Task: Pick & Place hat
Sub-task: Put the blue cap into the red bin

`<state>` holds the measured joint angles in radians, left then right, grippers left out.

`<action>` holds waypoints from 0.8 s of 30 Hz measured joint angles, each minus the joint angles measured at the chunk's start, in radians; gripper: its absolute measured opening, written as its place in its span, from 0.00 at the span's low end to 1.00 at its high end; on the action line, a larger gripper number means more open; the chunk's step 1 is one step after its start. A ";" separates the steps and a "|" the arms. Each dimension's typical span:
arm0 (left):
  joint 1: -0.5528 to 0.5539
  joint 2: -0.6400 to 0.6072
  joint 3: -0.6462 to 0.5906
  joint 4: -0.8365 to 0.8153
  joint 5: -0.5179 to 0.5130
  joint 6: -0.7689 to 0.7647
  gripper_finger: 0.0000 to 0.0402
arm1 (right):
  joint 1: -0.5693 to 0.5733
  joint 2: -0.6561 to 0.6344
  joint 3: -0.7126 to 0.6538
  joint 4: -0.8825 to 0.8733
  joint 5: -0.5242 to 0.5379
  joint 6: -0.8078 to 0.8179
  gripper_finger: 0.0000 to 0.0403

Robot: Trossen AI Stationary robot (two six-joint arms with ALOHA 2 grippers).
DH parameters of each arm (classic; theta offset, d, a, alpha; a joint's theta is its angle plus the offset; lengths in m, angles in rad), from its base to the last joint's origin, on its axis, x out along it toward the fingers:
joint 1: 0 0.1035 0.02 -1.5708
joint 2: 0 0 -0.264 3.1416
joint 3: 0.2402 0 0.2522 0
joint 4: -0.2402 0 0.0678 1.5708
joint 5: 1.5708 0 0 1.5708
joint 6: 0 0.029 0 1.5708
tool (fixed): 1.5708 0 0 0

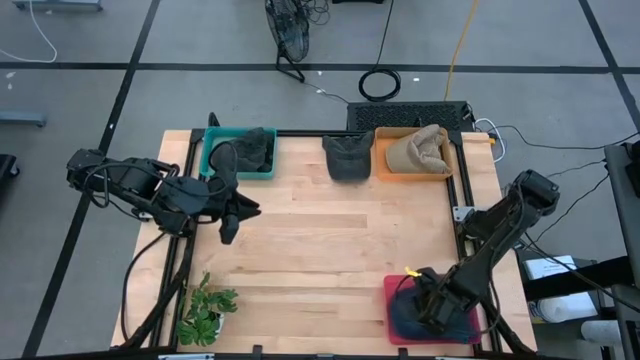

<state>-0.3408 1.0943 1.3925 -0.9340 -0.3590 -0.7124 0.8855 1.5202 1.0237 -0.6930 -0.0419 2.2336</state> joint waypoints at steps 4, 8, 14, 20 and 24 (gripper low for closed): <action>0.000 0.000 0.000 0.001 -0.009 -0.001 0.23 | -0.011 0.013 0.000 0.059 0.111 -0.020 0.21; 0.000 0.000 0.000 0.001 -0.009 -0.008 0.23 | -0.023 0.011 0.000 0.046 0.125 -0.041 0.21; 0.000 0.000 0.000 0.002 0.002 -0.016 0.23 | -0.024 0.009 0.000 -0.030 0.038 -0.020 0.21; 0.000 0.000 0.000 0.003 0.008 -0.004 0.23 | -0.020 0.014 0.000 0.019 0.254 -0.030 0.21; 0.000 0.000 0.000 0.003 0.016 -0.011 0.23 | -0.024 0.014 -0.001 0.078 0.387 -0.089 0.21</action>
<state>-0.3405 1.0942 1.3922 -0.9310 -0.3433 -0.7239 0.8617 1.5340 1.0229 -0.6153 0.3447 2.1441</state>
